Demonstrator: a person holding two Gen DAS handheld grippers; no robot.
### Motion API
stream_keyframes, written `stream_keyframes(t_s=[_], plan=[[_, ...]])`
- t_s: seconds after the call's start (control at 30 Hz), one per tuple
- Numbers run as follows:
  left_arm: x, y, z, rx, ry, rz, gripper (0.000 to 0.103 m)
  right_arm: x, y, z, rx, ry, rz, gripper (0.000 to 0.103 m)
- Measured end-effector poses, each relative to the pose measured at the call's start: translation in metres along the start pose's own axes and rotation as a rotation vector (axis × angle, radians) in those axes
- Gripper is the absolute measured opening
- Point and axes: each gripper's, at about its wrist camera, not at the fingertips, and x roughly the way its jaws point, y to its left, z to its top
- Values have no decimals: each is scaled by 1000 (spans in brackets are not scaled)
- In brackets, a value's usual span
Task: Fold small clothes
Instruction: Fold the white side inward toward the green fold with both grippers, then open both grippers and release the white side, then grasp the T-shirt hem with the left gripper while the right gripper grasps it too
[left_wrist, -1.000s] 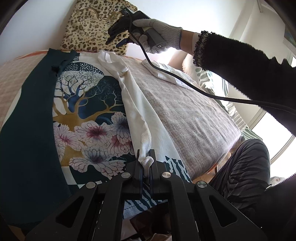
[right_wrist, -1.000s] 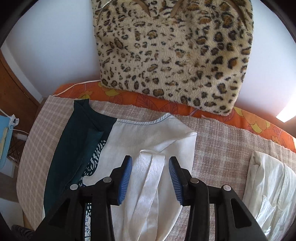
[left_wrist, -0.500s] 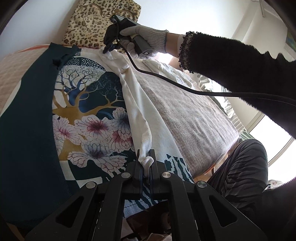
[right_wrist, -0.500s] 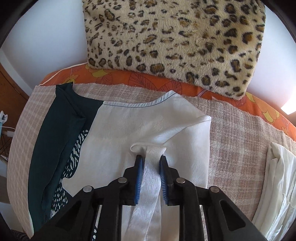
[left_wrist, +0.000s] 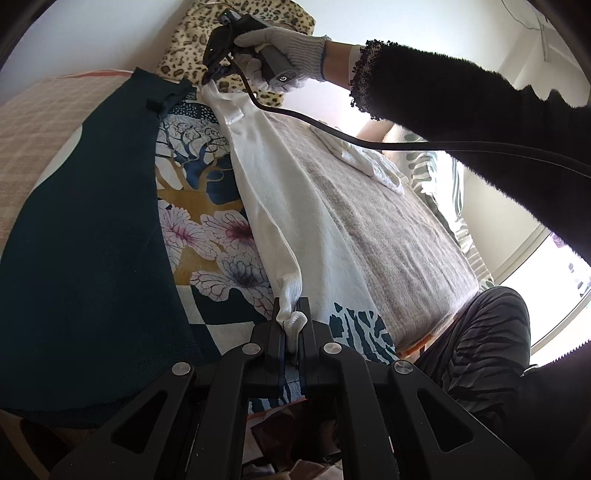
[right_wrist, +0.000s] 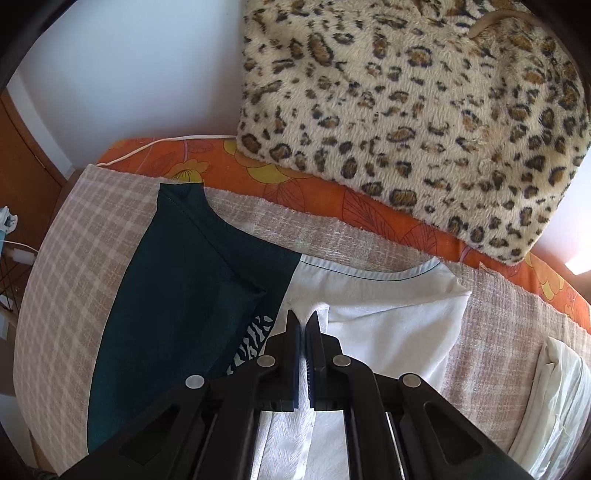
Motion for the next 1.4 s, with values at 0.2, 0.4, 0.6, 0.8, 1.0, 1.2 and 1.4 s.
stream_keyframes(t_s=[0.2,0.4,0.6,0.8,1.0,1.2,1.4], plan=[[-11,1,7,5,2,49,12,-19,-7,-2,47,-63,81,36],[-43,-2,16,72,-48,74,23,-62,-46,-57,154,-100,187,38],[-58,-5,12,110,11,71,47,-49,-43,-123,148,-42,263,38],[-71,-3,12,136,-10,143,47,-33,-12,-136,108,-28,403,38],[-105,29,39,118,-62,220,47,-99,12,-163,3,-116,573,39],[-105,70,48,95,18,293,47,-147,2,-237,47,-101,374,39],[-91,103,27,-77,157,211,47,-169,-7,-329,168,-10,374,39]])
